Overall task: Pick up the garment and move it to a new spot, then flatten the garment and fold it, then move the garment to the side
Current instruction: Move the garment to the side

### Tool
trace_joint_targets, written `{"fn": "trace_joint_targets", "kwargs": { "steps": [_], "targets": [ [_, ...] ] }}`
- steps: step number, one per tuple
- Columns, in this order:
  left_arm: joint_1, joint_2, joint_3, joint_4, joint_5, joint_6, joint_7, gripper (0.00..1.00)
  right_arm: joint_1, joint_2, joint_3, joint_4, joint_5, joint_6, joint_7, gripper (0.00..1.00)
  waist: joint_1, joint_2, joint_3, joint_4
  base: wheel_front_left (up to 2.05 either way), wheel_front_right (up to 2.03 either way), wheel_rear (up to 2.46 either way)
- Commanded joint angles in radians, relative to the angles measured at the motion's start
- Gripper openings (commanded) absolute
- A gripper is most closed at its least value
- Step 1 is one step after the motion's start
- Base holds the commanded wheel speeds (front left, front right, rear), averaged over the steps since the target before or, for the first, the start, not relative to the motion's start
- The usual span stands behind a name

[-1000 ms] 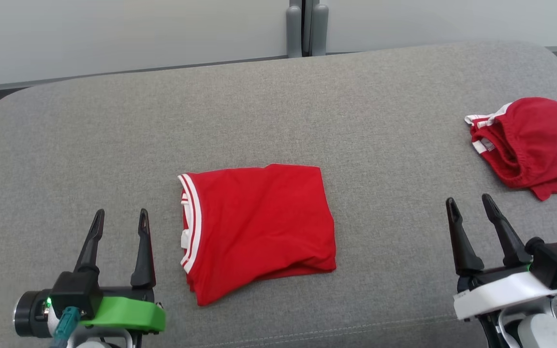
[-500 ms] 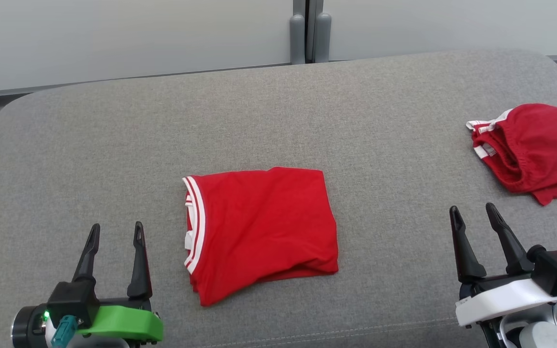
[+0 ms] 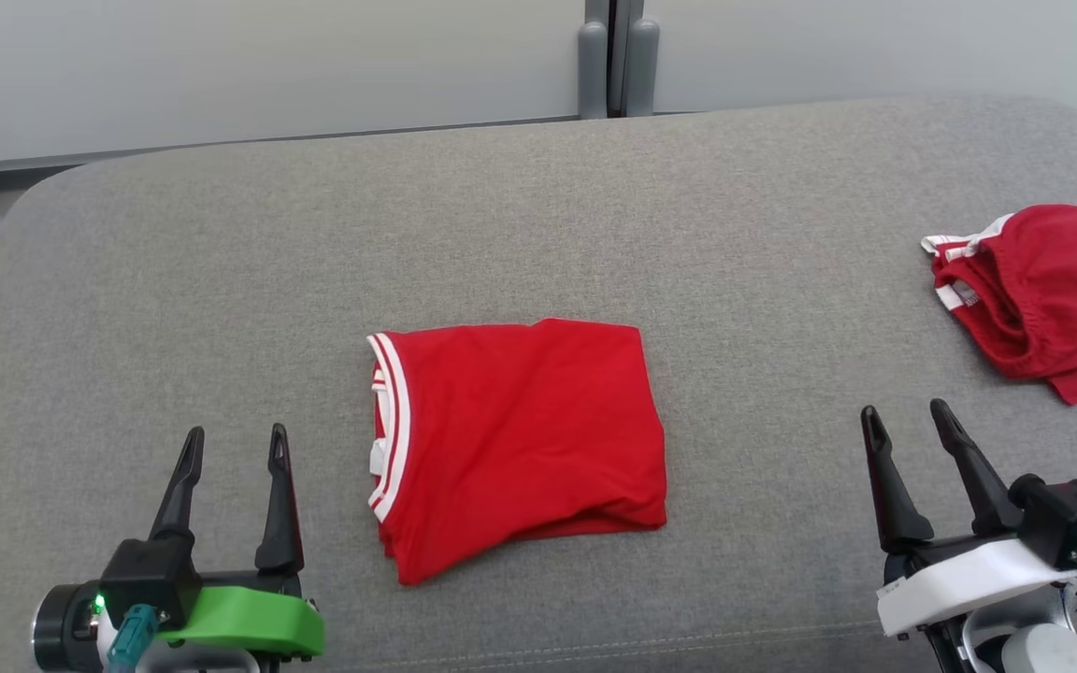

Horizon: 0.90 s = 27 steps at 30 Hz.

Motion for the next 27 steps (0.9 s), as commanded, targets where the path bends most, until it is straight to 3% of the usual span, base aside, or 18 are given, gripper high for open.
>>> {"fn": "trace_joint_targets", "kwargs": {
  "steps": [1,10,27],
  "targets": [
    [-0.019,0.003,-0.001,0.002,-0.008,0.001,0.002,1.0,-0.004,-0.017,0.009,0.011,0.005,0.0,0.019,1.0,0.0,0.0,0.008,0.018,0.0,0.0,0.0],
    [-0.065,-0.019,-0.035,0.011,-0.011,-0.009,-0.007,1.0,-0.106,-0.099,0.101,0.131,0.084,0.0,0.14,1.0,0.0,0.0,0.069,0.127,0.0,0.0,0.0],
    [-0.157,-0.069,-0.102,0.092,-0.033,-0.04,-0.031,1.0,-0.361,-0.201,0.387,0.42,0.271,0.0,0.206,1.0,0.0,0.0,0.167,0.306,0.0,0.0,0.0]
  ]
}}
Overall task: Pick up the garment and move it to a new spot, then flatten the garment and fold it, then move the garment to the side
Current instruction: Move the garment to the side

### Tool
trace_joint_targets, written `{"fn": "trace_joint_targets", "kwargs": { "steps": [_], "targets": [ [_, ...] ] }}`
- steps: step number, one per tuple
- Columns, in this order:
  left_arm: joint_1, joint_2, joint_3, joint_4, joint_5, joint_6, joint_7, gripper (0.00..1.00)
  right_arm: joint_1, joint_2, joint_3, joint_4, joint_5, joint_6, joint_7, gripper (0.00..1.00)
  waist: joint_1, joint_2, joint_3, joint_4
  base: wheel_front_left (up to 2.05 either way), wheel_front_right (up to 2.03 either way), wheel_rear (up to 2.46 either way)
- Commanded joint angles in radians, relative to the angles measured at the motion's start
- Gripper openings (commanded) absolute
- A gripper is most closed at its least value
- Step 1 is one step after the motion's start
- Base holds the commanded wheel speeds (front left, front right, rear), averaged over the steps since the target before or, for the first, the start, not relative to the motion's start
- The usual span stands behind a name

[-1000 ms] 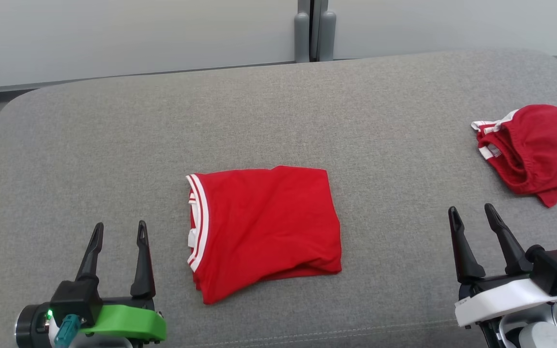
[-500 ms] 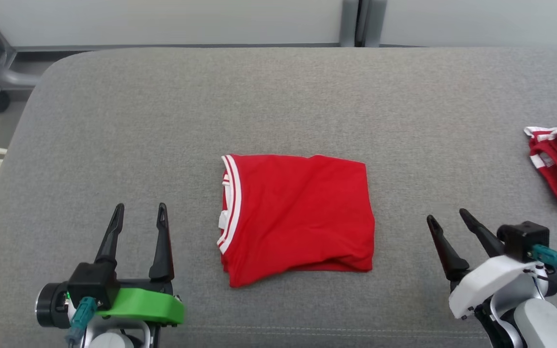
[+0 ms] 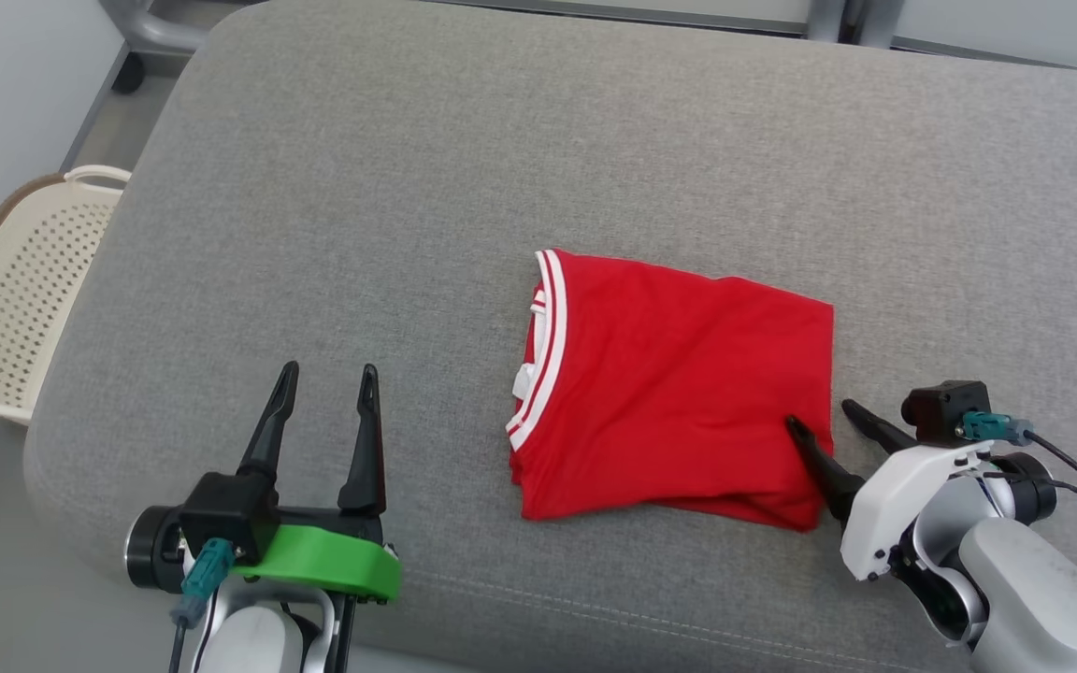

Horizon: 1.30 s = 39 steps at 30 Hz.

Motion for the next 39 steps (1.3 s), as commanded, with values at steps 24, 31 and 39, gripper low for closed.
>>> {"fn": "trace_joint_targets", "kwargs": {
  "steps": [24,31,39],
  "targets": [
    [-0.005,0.01,0.057,-0.046,0.035,-0.008,-0.006,1.0,-0.015,-0.035,0.049,-0.037,0.011,-0.001,-0.109,0.0,0.0,0.0,0.029,-0.209,0.0,0.0,0.0],
    [-0.033,0.035,0.055,-0.056,0.051,-0.014,-0.005,1.0,0.026,-0.027,-0.025,-0.05,0.002,-0.001,-0.121,0.0,0.0,0.0,0.055,-0.347,0.0,0.0,0.0],
    [-0.059,0.057,0.046,-0.062,0.059,-0.019,0.005,1.0,0.048,-0.037,-0.089,-0.056,-0.032,-0.001,-0.134,0.0,0.0,0.0,0.089,-0.486,0.0,0.0,0.0]
  ]
}}
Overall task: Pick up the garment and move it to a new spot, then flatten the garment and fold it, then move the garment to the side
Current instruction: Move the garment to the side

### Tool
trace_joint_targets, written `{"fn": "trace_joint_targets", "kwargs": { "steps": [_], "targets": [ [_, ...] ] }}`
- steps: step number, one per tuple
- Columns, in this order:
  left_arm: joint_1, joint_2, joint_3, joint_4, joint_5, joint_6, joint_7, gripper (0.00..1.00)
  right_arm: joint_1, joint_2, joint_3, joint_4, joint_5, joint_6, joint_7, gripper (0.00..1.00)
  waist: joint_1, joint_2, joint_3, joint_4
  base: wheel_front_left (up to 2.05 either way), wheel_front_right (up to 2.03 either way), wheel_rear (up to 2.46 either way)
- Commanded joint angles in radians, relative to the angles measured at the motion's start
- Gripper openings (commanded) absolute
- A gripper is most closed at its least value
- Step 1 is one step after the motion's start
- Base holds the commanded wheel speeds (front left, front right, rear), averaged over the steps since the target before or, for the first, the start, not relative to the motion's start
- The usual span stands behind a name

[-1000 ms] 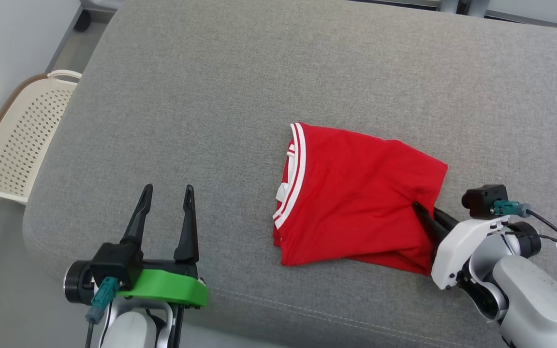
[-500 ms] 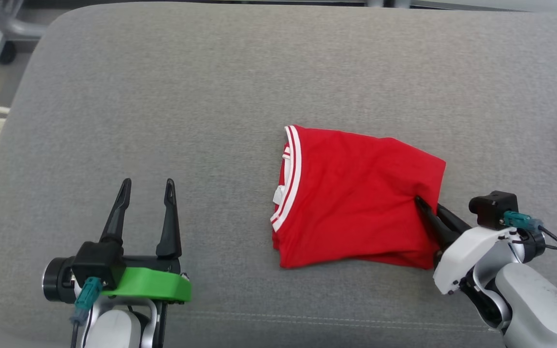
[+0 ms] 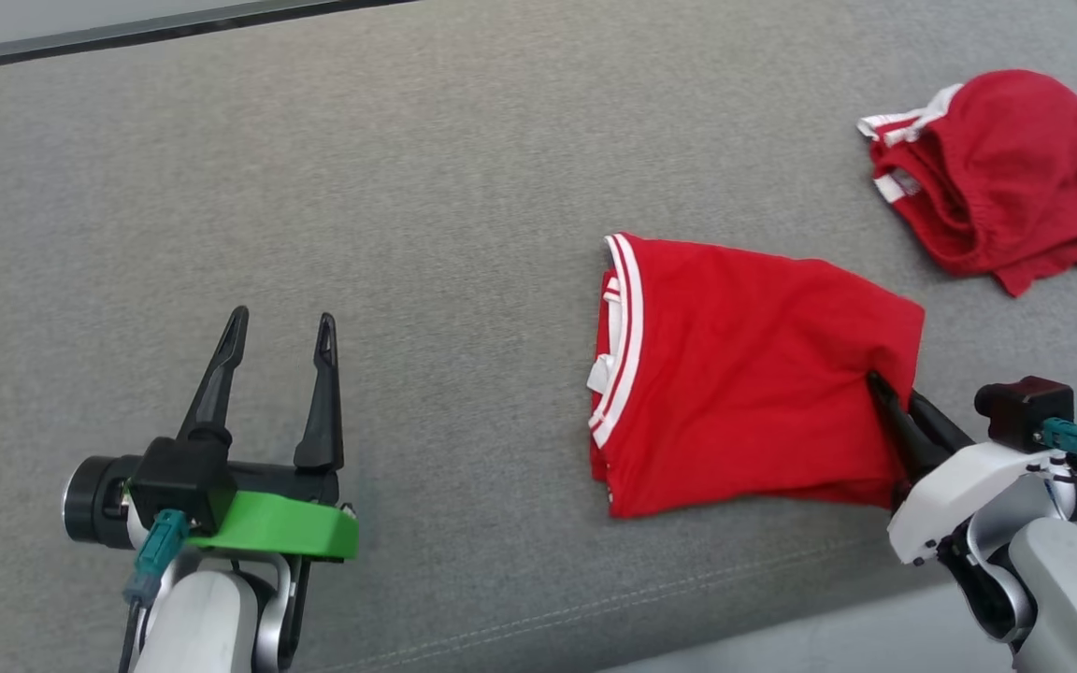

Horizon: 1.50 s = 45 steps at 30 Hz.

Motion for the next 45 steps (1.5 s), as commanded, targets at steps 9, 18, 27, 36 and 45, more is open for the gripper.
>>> {"fn": "trace_joint_targets", "kwargs": {
  "steps": [9,18,27,36,45],
  "targets": [
    [-0.068,0.022,-0.014,-0.027,0.015,-0.006,0.018,1.0,-0.101,-0.059,-0.035,-0.02,-0.043,-0.002,-0.016,0.0,0.0,-0.0001,0.102,-0.145,0.0,0.0,0.0],
    [-0.157,0.043,-0.039,-0.054,0.034,-0.025,0.04,1.0,-0.425,-0.174,0.036,0.0,-0.063,-0.002,-0.031,0.0,0.0,-0.0001,0.208,-0.149,0.0,0.0,0.0],
    [-0.223,0.041,-0.072,-0.058,0.04,-0.041,0.038,1.0,-0.63,-0.309,0.025,0.14,-0.018,-0.002,-0.035,0.0,0.0,-0.0001,0.297,-0.112,0.0,0.0,0.0],
    [-0.254,0.043,-0.082,-0.056,0.039,-0.041,0.032,1.0,-0.718,-0.317,0.006,0.304,-0.028,-0.002,-0.016,1.0,0.0,-0.0001,0.346,-0.085,0.0,0.0,0.0],
    [-0.265,0.047,-0.079,-0.047,0.028,-0.028,0.022,1.0,-0.762,-0.252,-0.095,0.517,-0.089,-0.002,-0.088,1.0,0.0,-0.0001,0.368,-0.058,0.0,0.0,0.0]
  ]
}}
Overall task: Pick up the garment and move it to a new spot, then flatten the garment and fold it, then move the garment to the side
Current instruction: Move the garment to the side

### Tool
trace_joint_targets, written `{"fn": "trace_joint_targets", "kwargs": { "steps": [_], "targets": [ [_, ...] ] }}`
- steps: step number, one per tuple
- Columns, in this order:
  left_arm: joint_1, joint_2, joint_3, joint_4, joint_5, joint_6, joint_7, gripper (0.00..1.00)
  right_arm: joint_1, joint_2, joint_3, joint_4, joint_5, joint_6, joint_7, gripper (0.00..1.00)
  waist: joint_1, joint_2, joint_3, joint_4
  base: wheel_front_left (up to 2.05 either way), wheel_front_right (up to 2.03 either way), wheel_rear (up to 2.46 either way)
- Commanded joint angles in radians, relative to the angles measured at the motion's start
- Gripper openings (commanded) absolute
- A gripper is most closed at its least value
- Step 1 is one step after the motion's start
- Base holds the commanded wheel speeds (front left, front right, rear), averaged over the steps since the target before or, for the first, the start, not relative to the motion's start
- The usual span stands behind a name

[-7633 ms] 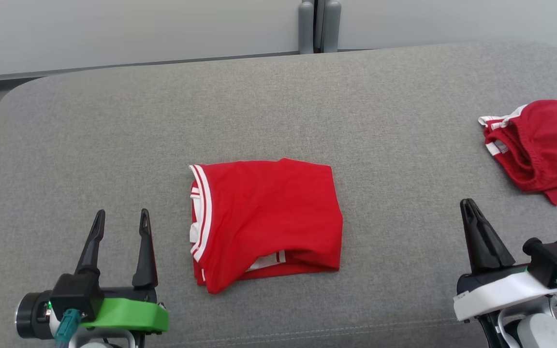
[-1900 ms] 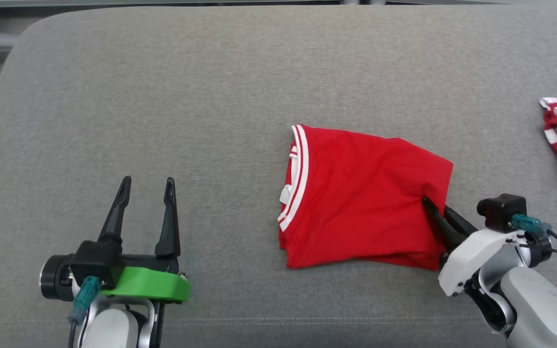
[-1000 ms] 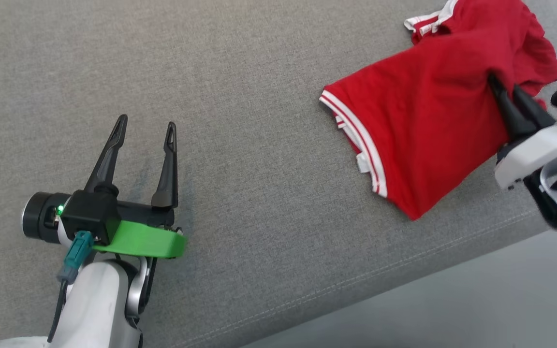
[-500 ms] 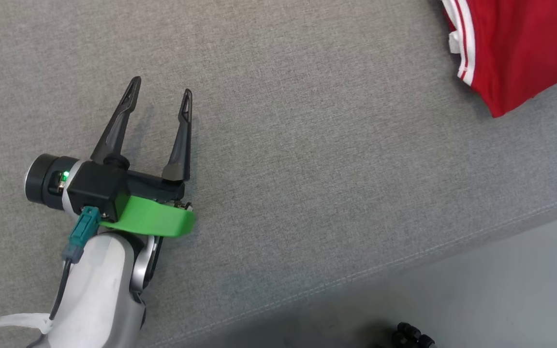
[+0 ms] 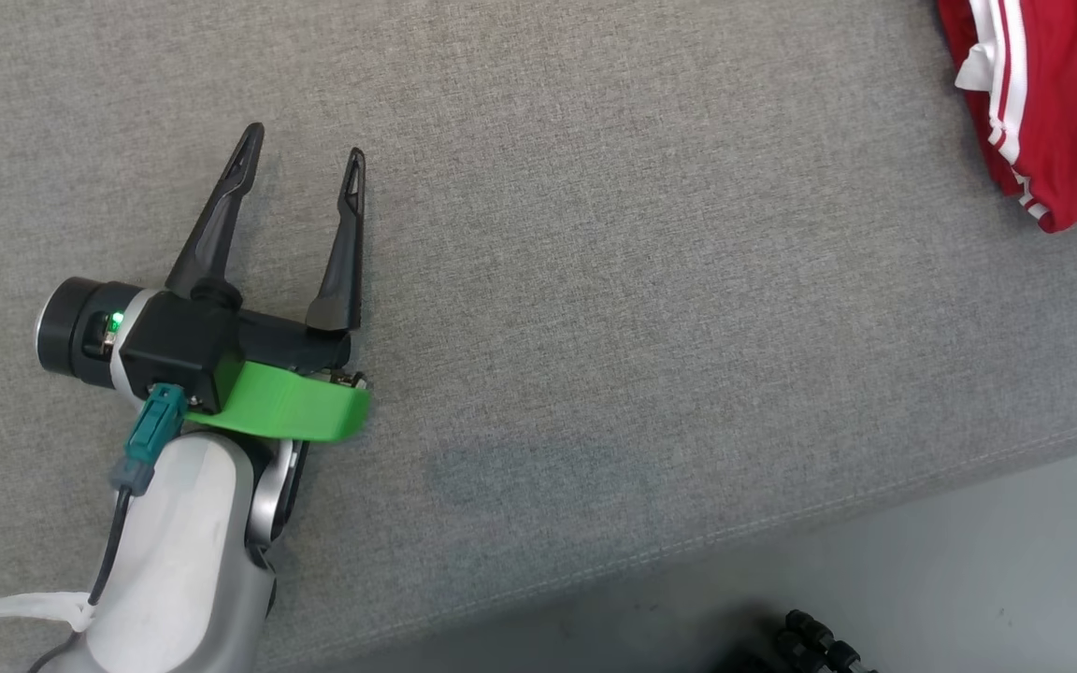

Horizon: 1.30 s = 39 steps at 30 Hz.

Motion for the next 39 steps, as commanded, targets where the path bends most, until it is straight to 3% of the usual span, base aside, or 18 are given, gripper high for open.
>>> {"fn": "trace_joint_targets", "kwargs": {
  "steps": [1,6,11,17,28,39],
  "targets": [
    [-0.009,0.004,0.002,0.0,-0.007,0.007,-0.006,1.0,-0.005,0.009,-0.016,0.019,-0.005,-0.002,-0.011,1.0,-0.0001,0.0,0.0,0.003,0.0,0.0,0.0],
    [0.005,0.009,0.01,0.014,-0.013,0.012,-0.013,1.0,0.02,0.043,-0.104,-0.019,-0.022,-0.002,-0.026,1.0,-0.0001,0.0,-0.029,0.008,0.0,0.0,0.0],
    [0.028,0.015,0.025,0.016,-0.023,0.025,-0.022,1.0,0.14,0.107,-0.254,-0.225,-0.067,-0.002,-0.025,1.0,-0.0001,0.0,-0.092,0.012,0.0,0.0,0.0],
    [0.068,0.015,0.037,0.01,-0.036,0.038,-0.029,1.0,0.337,0.237,-0.355,-0.49,-0.161,-0.002,-0.026,1.0,-0.0001,0.0,-0.178,0.027,0.0,0.0,0.0],
    [0.155,-0.005,0.057,0.013,-0.061,0.071,-0.036,1.0,0.646,0.455,-0.295,-0.777,-0.265,-0.002,-0.023,1.0,-0.0001,0.0,-0.299,0.128,0.0,0.0,0.0],
    [0.255,-0.014,0.076,0.038,-0.084,0.072,-0.037,1.0,0.834,0.545,-0.277,-0.85,-0.306,-0.002,0.007,1.0,-0.0001,0.0,-0.416,0.208,0.0,0.0,0.0]
  ]
}}
